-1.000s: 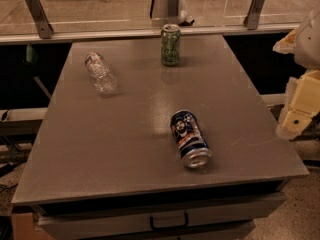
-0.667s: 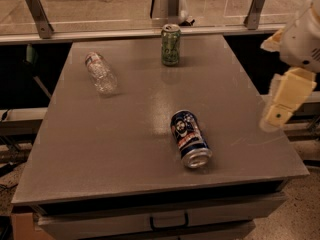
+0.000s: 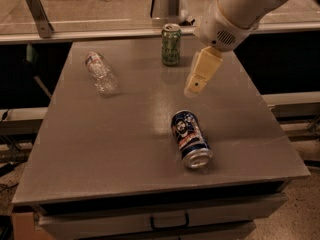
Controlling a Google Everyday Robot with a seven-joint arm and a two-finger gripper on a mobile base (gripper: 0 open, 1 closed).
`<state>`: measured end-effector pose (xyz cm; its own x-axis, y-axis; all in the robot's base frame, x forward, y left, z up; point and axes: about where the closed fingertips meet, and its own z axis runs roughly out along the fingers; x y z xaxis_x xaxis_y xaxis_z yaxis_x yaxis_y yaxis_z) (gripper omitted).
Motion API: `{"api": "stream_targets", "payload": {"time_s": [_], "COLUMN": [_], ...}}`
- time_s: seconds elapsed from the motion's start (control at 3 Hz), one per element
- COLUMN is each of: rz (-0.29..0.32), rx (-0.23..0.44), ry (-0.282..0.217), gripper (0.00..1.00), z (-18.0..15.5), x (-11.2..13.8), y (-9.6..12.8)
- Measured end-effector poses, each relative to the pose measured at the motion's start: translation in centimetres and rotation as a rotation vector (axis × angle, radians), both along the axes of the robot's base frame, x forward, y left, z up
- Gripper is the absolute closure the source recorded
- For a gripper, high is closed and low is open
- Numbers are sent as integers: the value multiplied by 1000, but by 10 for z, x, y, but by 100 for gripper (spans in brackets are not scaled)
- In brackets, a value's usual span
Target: Pick water bottle
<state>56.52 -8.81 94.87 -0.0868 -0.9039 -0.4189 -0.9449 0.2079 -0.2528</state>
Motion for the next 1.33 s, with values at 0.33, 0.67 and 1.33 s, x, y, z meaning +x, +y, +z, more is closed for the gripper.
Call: {"api": "stream_targets", "payload": {"time_s": [0.33,0.67,1.33], "rz": [94,94,82], "rx": [110,110,219], "ry": [-25,-25,-22], "gripper": [0,0,0], "z": [18,18,-10], "x": [48,48,94], "y": [87,87,167]}}
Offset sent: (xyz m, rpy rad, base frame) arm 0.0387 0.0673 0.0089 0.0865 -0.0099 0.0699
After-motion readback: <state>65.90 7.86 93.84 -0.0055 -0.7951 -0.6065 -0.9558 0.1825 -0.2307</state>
